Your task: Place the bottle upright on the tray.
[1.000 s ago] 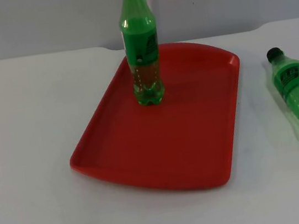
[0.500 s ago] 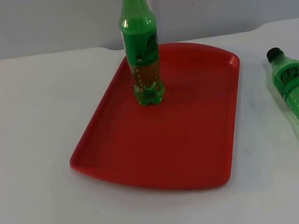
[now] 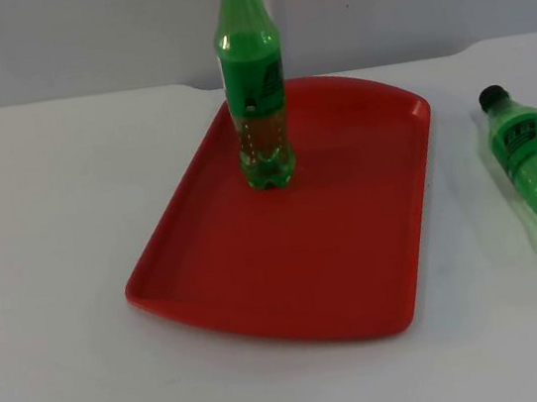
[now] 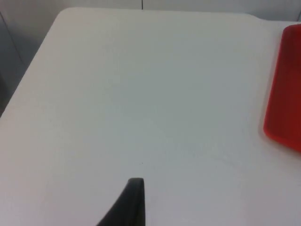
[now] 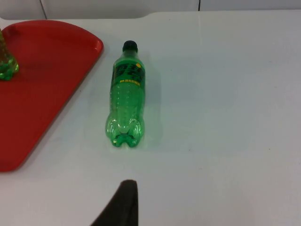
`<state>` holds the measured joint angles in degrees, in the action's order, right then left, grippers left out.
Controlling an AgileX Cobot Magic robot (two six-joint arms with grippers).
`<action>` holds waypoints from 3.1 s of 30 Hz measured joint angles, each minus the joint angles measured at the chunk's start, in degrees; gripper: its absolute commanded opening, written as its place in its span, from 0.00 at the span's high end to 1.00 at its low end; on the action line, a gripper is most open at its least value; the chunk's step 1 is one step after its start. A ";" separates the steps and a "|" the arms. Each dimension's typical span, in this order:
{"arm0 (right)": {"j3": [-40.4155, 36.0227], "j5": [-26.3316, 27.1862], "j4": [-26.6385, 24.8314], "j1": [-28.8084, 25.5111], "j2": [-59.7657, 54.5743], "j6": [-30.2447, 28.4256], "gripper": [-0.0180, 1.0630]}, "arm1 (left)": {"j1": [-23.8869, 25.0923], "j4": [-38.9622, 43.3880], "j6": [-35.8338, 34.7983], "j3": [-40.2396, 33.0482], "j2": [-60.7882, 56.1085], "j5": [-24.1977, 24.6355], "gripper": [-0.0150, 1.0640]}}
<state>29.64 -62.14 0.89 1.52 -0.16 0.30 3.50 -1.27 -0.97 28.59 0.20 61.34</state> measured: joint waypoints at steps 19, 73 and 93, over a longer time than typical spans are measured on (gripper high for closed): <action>0.00 0.00 0.00 0.00 0.00 0.00 0.01 | 0.00 -1.73 2.01 0.00 0.00 0.00 0.01; 0.00 0.00 0.00 0.00 0.00 0.20 0.01 | 0.00 -1.73 2.01 0.00 0.00 0.00 0.01; 0.00 0.00 0.00 0.00 0.00 0.20 0.01 | 0.00 -1.73 2.01 0.00 0.00 0.00 0.01</action>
<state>29.64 -62.14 0.89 1.52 -0.16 0.50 3.50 -3.00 1.03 28.59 0.20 61.34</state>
